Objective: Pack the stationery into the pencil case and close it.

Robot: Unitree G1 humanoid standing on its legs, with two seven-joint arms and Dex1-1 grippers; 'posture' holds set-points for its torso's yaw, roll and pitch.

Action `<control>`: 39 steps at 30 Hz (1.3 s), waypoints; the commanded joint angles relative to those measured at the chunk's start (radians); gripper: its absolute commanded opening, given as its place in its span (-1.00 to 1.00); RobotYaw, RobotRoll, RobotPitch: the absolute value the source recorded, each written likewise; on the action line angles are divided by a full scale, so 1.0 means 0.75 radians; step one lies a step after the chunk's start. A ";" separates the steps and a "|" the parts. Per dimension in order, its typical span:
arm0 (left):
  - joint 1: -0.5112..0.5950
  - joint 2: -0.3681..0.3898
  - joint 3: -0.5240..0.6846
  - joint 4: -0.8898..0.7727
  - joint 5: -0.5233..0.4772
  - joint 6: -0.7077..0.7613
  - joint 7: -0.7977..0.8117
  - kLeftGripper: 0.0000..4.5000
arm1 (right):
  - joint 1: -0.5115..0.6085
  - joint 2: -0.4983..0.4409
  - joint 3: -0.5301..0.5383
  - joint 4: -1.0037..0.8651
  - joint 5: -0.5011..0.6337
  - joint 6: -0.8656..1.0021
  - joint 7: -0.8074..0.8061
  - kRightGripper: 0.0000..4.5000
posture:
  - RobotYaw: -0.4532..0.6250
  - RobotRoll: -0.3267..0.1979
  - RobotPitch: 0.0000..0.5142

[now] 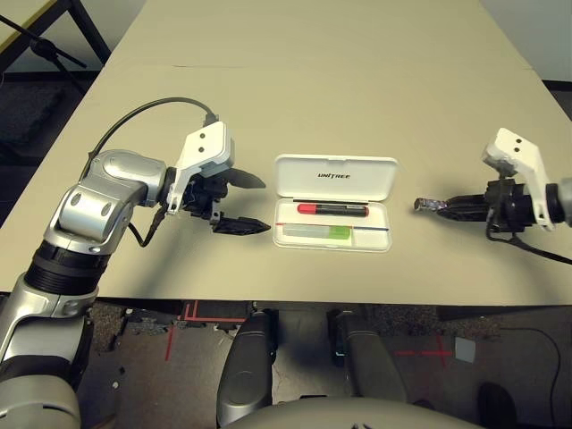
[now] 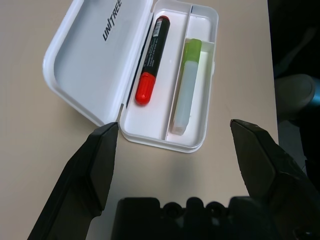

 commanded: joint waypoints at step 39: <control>0.007 -0.005 -0.008 0.022 0.016 -0.043 0.026 1.00 | -0.017 0.227 0.289 -0.235 -0.016 0.182 -0.107 -0.90 | 0.16 0.25 -0.32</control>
